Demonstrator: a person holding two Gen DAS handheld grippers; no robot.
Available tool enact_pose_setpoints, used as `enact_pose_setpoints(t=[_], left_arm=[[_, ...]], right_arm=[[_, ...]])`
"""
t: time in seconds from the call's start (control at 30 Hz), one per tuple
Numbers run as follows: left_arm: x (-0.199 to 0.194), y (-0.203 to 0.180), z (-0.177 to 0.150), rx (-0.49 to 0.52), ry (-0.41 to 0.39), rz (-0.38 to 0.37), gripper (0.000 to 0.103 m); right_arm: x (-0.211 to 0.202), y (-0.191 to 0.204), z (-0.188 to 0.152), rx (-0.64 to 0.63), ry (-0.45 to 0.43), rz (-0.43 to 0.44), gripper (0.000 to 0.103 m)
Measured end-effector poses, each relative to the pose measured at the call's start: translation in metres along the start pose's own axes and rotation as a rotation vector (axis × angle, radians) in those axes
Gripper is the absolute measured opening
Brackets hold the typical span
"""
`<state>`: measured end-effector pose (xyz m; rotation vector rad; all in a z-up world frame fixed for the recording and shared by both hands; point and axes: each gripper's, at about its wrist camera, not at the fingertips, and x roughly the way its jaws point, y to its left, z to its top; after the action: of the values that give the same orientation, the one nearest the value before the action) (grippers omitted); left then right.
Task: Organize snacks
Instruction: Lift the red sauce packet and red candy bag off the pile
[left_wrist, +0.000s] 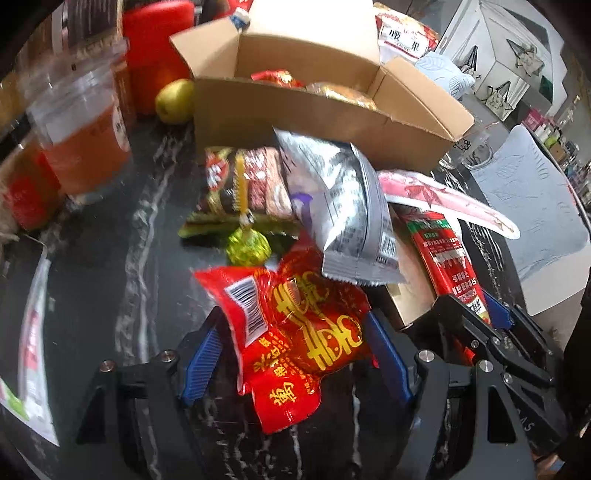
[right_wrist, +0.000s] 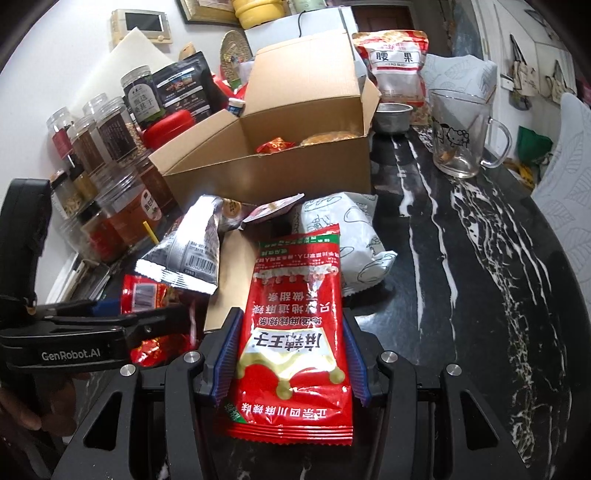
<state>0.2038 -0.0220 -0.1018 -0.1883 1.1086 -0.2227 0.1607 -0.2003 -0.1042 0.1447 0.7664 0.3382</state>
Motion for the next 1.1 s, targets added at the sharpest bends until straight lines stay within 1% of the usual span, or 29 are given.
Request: enact_pose_setpoints(t=[0.23, 0.33, 0.43, 0.53, 0.6, 0.7, 0.73, 0.77, 0.83, 1.0, 1.1], left_arm=[[0.009, 0.0, 0.0, -0.025, 0.019, -0.045, 0.076], [0.013, -0.004, 0.003, -0.003, 0.002, -0.029, 0.079], [0.016, -0.011, 0.005, 0.028, -0.013, -0.02, 0.079], [0.017, -0.012, 0.005, 0.04, -0.046, -0.037, 0.079], [0.016, -0.01, 0.003, 0.046, -0.064, -0.062, 0.072], [0.015, -0.008, 0.001, 0.045, -0.072, -0.082, 0.065], [0.014, -0.007, 0.0, 0.049, -0.078, -0.091, 0.053], [0.013, -0.006, -0.002, 0.052, -0.073, -0.1, 0.048], [0.011, -0.007, -0.006, 0.072, -0.063, -0.113, 0.047], [0.001, -0.013, -0.02, 0.147, -0.055, -0.113, 0.047], [-0.004, -0.016, -0.026, 0.212, -0.025, -0.118, 0.047]], right_arm=[[-0.002, -0.002, -0.001, 0.013, 0.0, -0.006, 0.051], [-0.001, -0.002, -0.001, 0.017, 0.001, -0.007, 0.051], [-0.001, -0.002, -0.001, 0.015, 0.003, -0.009, 0.051], [-0.001, -0.002, -0.001, 0.017, 0.003, -0.007, 0.051], [-0.001, -0.002, -0.001, 0.013, 0.005, -0.006, 0.051], [-0.002, -0.001, -0.002, 0.005, 0.008, -0.009, 0.051], [-0.002, 0.0, -0.003, 0.005, 0.009, -0.009, 0.051], [-0.003, 0.0, -0.003, 0.005, 0.01, -0.009, 0.051], [-0.005, 0.001, -0.004, 0.001, 0.011, -0.014, 0.051], [-0.011, 0.004, -0.01, 0.003, 0.018, -0.018, 0.051], [-0.017, 0.007, -0.015, -0.004, 0.023, -0.023, 0.051]])
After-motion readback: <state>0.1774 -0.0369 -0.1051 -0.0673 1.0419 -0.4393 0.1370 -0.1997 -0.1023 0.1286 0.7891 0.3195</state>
